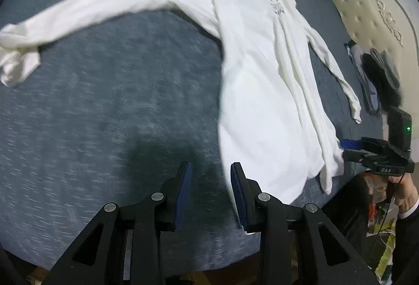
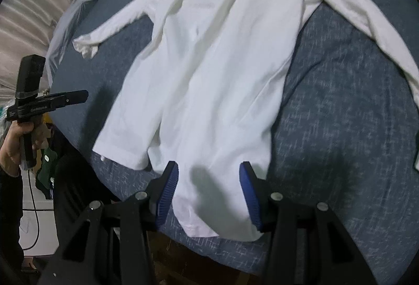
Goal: Fold clothes
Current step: 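Move the open right gripper to the shirt hem, then close the right gripper on the shirt hem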
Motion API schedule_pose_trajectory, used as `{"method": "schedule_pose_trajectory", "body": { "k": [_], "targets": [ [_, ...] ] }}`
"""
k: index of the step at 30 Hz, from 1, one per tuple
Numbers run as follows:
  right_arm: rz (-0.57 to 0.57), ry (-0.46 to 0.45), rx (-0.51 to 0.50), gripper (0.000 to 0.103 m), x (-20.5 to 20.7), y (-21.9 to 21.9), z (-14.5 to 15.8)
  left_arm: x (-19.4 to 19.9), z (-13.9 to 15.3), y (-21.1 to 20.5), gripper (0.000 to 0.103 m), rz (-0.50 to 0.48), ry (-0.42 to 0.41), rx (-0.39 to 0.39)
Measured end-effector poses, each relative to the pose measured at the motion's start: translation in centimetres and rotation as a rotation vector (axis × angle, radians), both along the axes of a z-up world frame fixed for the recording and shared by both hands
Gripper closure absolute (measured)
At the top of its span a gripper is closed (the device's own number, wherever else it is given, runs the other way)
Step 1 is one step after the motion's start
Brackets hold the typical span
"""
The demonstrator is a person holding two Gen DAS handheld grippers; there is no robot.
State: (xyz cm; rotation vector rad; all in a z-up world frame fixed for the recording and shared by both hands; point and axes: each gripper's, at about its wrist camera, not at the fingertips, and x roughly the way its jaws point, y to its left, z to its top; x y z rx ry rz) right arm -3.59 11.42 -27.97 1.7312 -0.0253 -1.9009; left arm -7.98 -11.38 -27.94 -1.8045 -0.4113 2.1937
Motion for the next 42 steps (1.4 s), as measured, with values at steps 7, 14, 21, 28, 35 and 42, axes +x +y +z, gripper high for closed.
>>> {"method": "schedule_pose_trajectory", "body": {
  "k": [7,14,21,28,35,42],
  "targets": [
    [-0.008,-0.027,0.035,0.083,0.3,-0.8,-2.4,0.7,-0.9,2.3,0.064,-0.03,-0.023,0.019],
    [-0.055,0.012,-0.044,0.099,0.4,1.3,-0.9,0.9,-0.9,2.4,0.061,-0.032,-0.028,0.031],
    [-0.17,0.06,-0.091,0.101,-0.6,6.5,1.8,1.2,-1.5,2.1,0.053,-0.032,-0.051,0.036],
    [-0.127,-0.003,-0.107,0.09,-0.1,5.6,1.6,1.2,-2.1,2.6,0.053,-0.025,-0.07,0.044],
    [-0.032,-0.034,-0.114,0.055,0.9,1.5,-0.2,1.3,-1.5,2.9,0.053,-0.026,-0.063,0.041],
    [0.016,-0.05,-0.025,0.091,1.8,-0.6,-2.8,1.5,-1.7,2.6,0.053,-0.013,-0.067,0.049]
  ]
}}
